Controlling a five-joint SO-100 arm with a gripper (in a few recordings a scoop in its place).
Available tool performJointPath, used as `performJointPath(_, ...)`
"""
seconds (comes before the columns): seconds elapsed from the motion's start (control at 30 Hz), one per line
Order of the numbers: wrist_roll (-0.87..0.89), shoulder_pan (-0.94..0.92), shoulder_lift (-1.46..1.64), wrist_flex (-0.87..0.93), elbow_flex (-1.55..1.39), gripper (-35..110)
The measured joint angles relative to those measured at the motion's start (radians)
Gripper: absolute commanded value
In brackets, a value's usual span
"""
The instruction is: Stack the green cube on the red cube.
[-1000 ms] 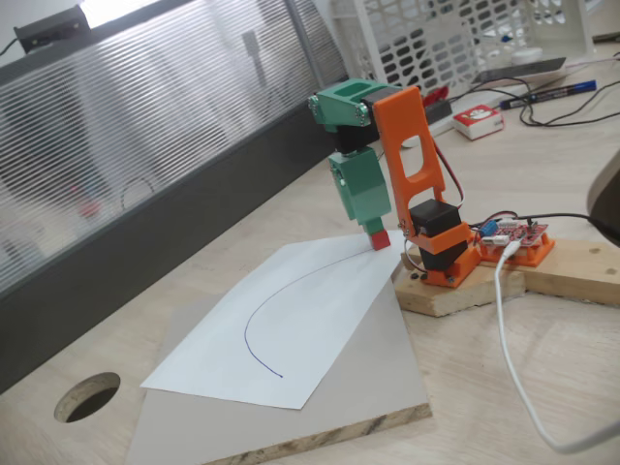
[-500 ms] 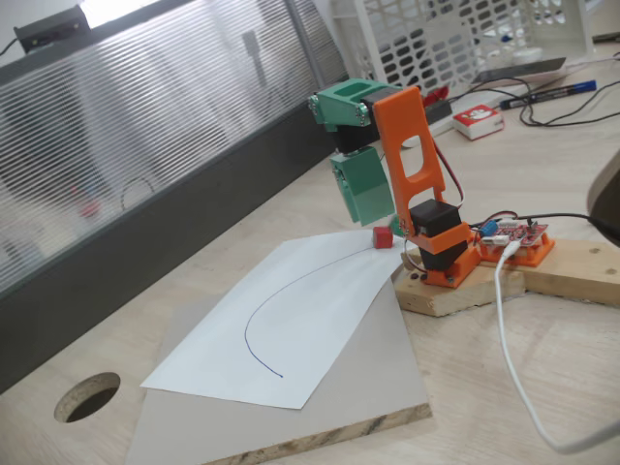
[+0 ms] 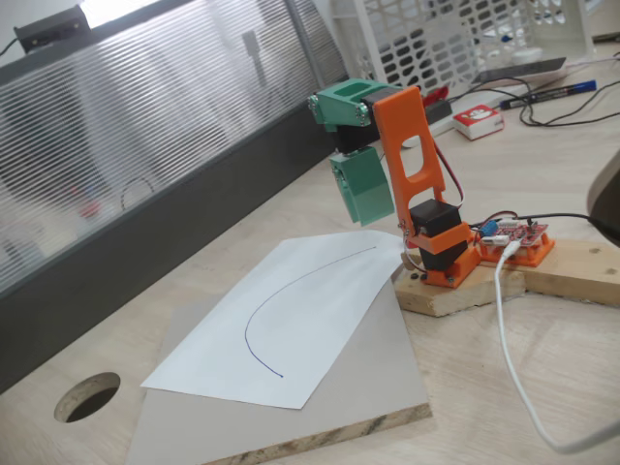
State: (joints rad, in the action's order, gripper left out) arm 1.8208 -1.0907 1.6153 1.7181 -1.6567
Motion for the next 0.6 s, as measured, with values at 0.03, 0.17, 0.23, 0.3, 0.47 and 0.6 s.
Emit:
performJointPath(0.03,0.000,0.002,0.000,0.000,0.000,30)
performJointPath(0.17,0.000,-0.008,0.000,0.000,0.000,30)
performJointPath(0.23,0.000,0.000,0.000,0.000,0.000,30)
performJointPath(0.3,0.000,0.002,0.000,0.000,0.000,30)
performJointPath(0.47,0.000,-0.002,0.002,0.000,0.000,30)
performJointPath(0.6,0.000,-0.005,0.002,0.000,0.000,30)
